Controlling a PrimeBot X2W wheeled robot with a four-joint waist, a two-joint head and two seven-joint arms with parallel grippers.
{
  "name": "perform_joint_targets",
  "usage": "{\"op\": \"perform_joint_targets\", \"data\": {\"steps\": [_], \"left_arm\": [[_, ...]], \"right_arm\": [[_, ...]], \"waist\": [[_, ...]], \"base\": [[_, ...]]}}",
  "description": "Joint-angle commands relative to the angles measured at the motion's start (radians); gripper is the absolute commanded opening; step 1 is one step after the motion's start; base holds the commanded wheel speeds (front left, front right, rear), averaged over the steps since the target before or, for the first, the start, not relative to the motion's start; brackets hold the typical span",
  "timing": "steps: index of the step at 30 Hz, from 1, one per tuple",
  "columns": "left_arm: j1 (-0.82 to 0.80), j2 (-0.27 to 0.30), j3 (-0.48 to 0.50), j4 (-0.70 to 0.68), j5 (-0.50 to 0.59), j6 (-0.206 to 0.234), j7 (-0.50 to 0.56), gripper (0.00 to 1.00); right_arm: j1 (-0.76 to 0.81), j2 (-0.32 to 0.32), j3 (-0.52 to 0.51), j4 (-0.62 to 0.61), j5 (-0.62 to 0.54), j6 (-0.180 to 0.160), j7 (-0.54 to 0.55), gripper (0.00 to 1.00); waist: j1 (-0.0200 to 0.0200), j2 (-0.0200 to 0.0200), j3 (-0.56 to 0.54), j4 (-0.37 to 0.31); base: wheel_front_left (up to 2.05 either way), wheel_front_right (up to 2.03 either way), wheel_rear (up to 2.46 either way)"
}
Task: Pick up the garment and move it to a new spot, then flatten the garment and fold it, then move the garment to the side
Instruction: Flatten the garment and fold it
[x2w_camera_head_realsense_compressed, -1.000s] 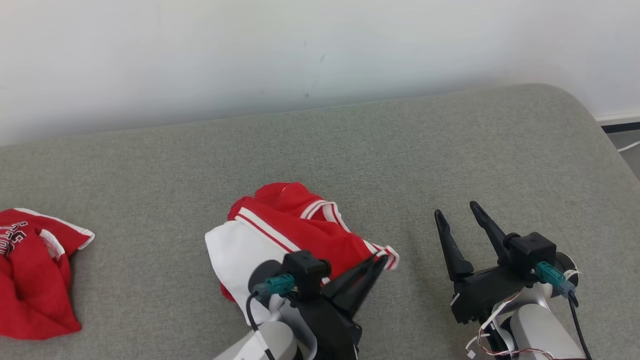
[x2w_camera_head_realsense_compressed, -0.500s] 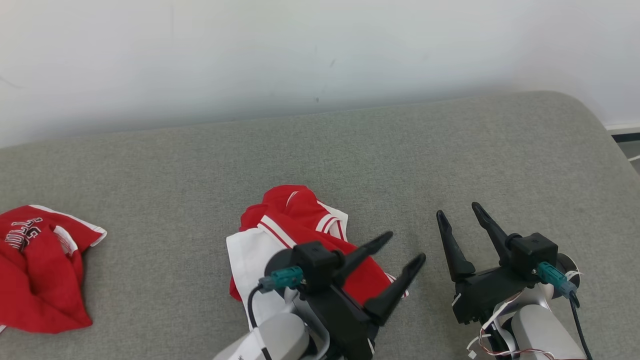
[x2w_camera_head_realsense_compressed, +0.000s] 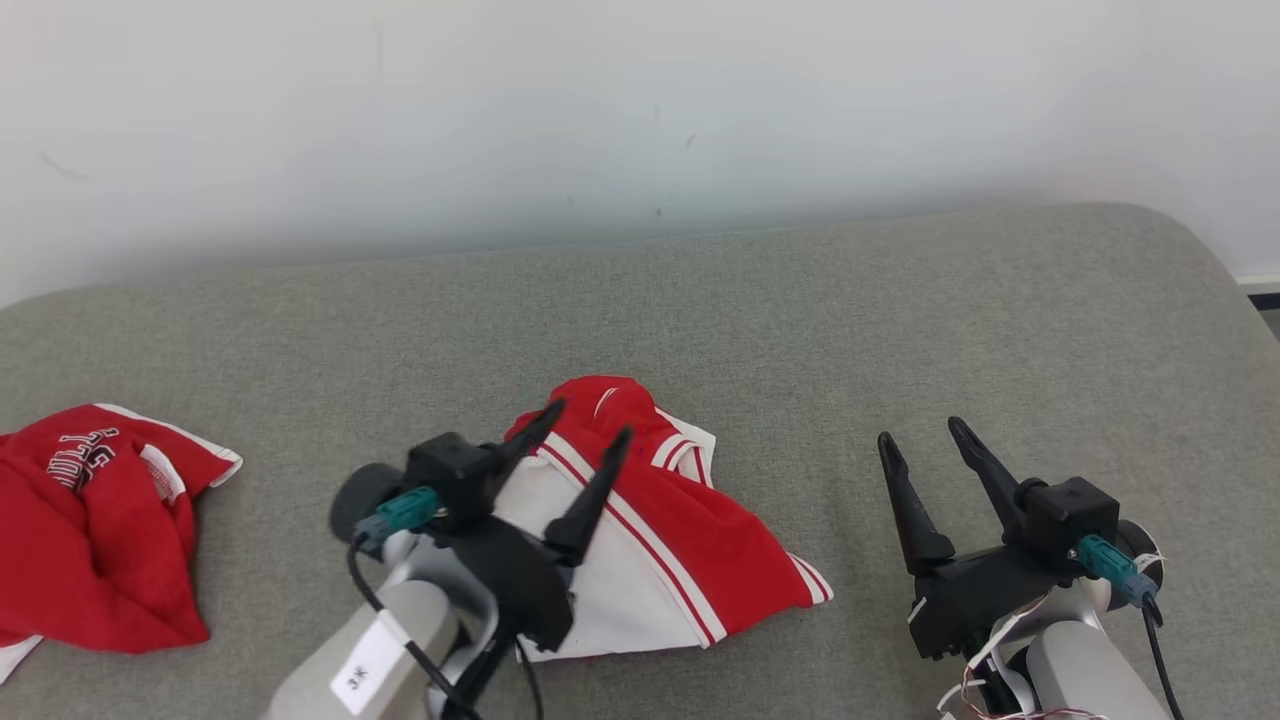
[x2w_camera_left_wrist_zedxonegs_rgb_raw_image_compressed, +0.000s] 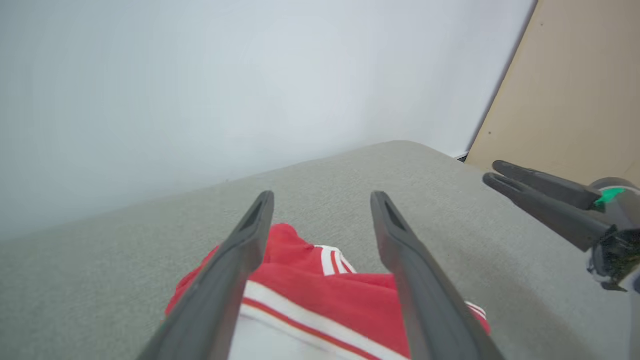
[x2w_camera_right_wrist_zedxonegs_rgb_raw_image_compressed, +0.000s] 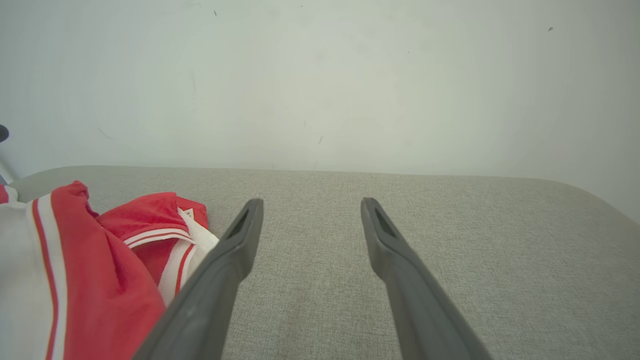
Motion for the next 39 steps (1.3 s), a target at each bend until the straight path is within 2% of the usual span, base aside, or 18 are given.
{"op": "perform_joint_targets", "data": {"steps": [1, 8, 18, 19, 20, 21, 26, 30, 35, 39], "left_arm": [[0.007, 0.015, 0.011, 0.011, 0.008, 0.002, -0.007, 1.00], [0.011, 0.054, 0.016, 0.089, -0.010, -0.006, 0.013, 1.00], [0.037, 0.028, 0.010, 0.204, -0.067, -0.040, 0.030, 1.00], [0.035, 0.028, 0.007, 0.213, -0.069, -0.044, 0.028, 0.45], [0.029, 0.026, 0.000, 0.218, -0.066, -0.045, 0.027, 0.18], [0.025, 0.020, -0.007, 0.222, -0.066, -0.051, 0.027, 0.00], [0.002, -0.007, -0.026, 0.183, -0.059, -0.060, 0.012, 0.00], [-0.012, -0.046, -0.060, 0.084, -0.078, -0.067, 0.004, 0.00], [-0.011, -0.080, -0.083, -0.041, -0.157, -0.068, 0.002, 0.00], [0.008, -0.095, -0.118, -0.080, -0.178, -0.068, 0.002, 0.00]], "right_arm": [[0.006, -0.004, -0.004, 0.000, 0.000, 0.000, -0.005, 1.00], [0.014, -0.004, 0.001, 0.003, -0.002, 0.000, -0.005, 1.00], [0.006, -0.005, 0.005, 0.001, -0.003, 0.000, -0.005, 1.00], [0.005, -0.005, 0.004, 0.002, -0.005, 0.000, -0.005, 1.00], [0.004, -0.005, 0.003, 0.003, -0.007, 0.000, -0.005, 1.00], [0.004, -0.005, 0.003, 0.004, -0.009, 0.000, -0.005, 1.00], [0.005, -0.005, 0.002, 0.004, -0.010, 0.000, -0.005, 1.00], [0.009, -0.005, 0.008, 0.006, -0.007, 0.000, -0.005, 1.00], [0.007, -0.005, 0.012, 0.007, 0.001, 0.000, -0.005, 1.00], [0.007, -0.005, 0.011, 0.002, 0.002, 0.000, -0.005, 1.00]], "waist": [[0.0000, -0.0001, -0.004, 0.005], [0.0000, -0.0001, -0.012, 0.020], [0.0000, -0.0001, -0.007, 0.017], [0.0000, -0.0001, -0.007, 0.017], [0.0000, -0.0001, -0.007, 0.016], [0.0000, -0.0001, -0.007, 0.016], [0.0000, -0.0001, -0.010, 0.017], [0.0000, -0.0001, -0.018, 0.015], [0.0000, -0.0001, -0.022, -0.001], [0.0000, -0.0001, -0.019, -0.016]], "base": [[0.00, 0.00, 0.00], [0.00, 0.00, 0.00], [0.00, 0.00, 0.00], [0.00, 0.00, 0.00], [0.00, 0.00, 0.00], [0.00, 0.00, 0.00], [0.00, 0.00, 0.00], [0.00, 0.00, 0.00], [0.00, 0.00, 0.00], [0.00, 0.00, 0.00]]}}
